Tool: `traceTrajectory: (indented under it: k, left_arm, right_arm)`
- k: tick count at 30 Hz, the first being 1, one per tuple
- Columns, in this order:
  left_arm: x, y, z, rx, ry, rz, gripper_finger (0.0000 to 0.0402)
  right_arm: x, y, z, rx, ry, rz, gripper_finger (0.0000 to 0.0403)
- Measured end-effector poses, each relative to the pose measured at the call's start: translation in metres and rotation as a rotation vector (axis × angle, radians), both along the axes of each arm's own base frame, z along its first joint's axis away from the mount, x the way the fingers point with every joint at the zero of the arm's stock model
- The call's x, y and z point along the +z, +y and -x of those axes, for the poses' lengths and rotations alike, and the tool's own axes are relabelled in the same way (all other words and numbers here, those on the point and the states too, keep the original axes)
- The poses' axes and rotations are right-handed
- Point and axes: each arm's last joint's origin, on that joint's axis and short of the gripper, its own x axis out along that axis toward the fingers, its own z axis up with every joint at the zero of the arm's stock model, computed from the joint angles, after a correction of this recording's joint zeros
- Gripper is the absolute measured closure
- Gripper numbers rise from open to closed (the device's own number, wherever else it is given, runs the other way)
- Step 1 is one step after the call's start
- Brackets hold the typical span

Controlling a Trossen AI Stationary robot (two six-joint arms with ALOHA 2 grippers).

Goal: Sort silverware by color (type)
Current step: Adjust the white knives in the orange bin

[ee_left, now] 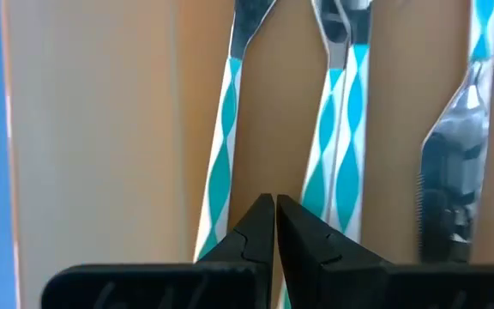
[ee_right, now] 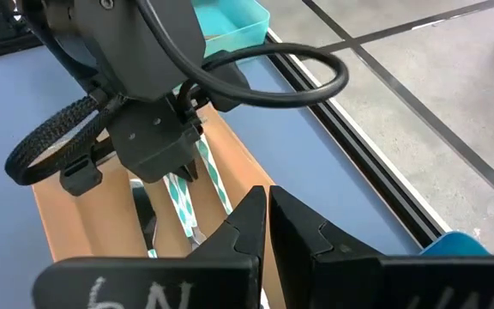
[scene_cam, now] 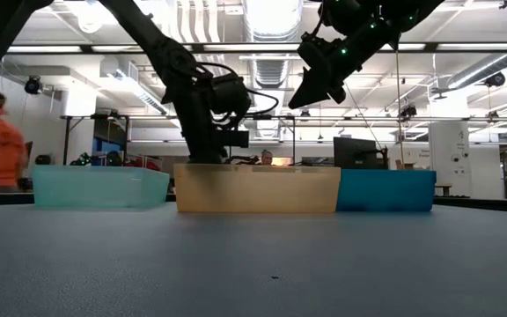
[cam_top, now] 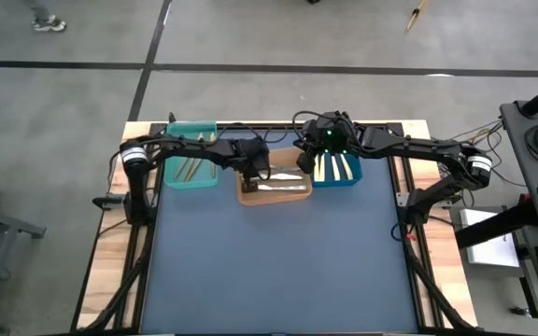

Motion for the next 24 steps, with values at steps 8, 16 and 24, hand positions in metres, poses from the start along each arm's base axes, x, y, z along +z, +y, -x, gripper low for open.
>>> traceTrajectory:
  k: [8,16,24]
  left_arm:
    - [0.0077,-0.0007,0.0,0.02,-0.021,0.027,0.0401]
    - [0.0099,-0.0042,0.0012,-0.048,-0.039,0.1,0.0401]
    - [0.0037,-0.0062,0.0025,-0.062,-0.042,0.145,0.0401]
  right_arm:
    - [0.0,0.0,0.0,0.0,0.0,0.0,0.0394]
    - [0.0,0.0,0.0,0.0,0.0,-0.001,0.0394]
    - [0.0,0.0,0.0,0.0,0.0,0.0,0.0394]
